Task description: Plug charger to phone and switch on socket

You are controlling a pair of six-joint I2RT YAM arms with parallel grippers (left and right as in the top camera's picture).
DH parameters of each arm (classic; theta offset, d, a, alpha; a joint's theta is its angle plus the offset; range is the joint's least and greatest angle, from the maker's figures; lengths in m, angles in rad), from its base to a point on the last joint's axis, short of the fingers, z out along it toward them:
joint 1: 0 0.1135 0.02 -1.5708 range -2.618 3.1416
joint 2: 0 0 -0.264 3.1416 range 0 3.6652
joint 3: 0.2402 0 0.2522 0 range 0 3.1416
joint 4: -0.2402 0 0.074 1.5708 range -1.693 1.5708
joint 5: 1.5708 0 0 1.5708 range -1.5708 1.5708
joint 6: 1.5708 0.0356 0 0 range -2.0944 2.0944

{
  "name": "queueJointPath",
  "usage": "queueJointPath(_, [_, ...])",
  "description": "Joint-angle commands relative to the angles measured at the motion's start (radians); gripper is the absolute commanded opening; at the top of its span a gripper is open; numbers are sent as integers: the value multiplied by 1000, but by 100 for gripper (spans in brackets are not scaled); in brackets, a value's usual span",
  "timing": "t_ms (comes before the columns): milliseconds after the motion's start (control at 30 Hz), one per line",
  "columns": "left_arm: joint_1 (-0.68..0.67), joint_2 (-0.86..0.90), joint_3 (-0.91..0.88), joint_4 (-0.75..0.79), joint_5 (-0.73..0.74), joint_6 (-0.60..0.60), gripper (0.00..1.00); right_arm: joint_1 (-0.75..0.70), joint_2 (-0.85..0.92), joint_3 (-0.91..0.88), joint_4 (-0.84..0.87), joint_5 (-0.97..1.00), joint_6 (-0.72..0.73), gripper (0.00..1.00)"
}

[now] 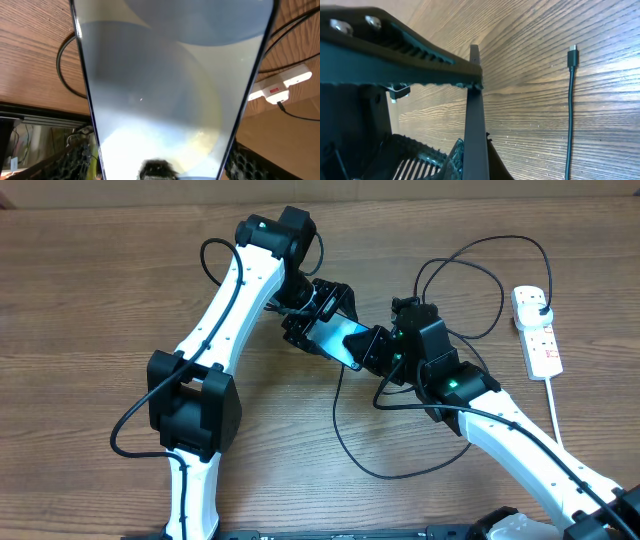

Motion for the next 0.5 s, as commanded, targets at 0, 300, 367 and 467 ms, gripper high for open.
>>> queueJointPath(0, [-6, -8, 29, -2, -4, 13, 91, -15, -5, 26, 11, 3, -18, 4])
queueJointPath(300, [-5, -8, 29, 208, 36, 54, 89, -127, -93, 26, 6, -13, -18, 4])
queueJointPath(367, [-5, -8, 29, 295, 107, 115, 82, -166, -122, 27, 6, -16, -17, 4])
queueJointPath(467, [-5, -8, 29, 439, 234, 208, 80, -239, -171, 28, 11, -15, 15, 4])
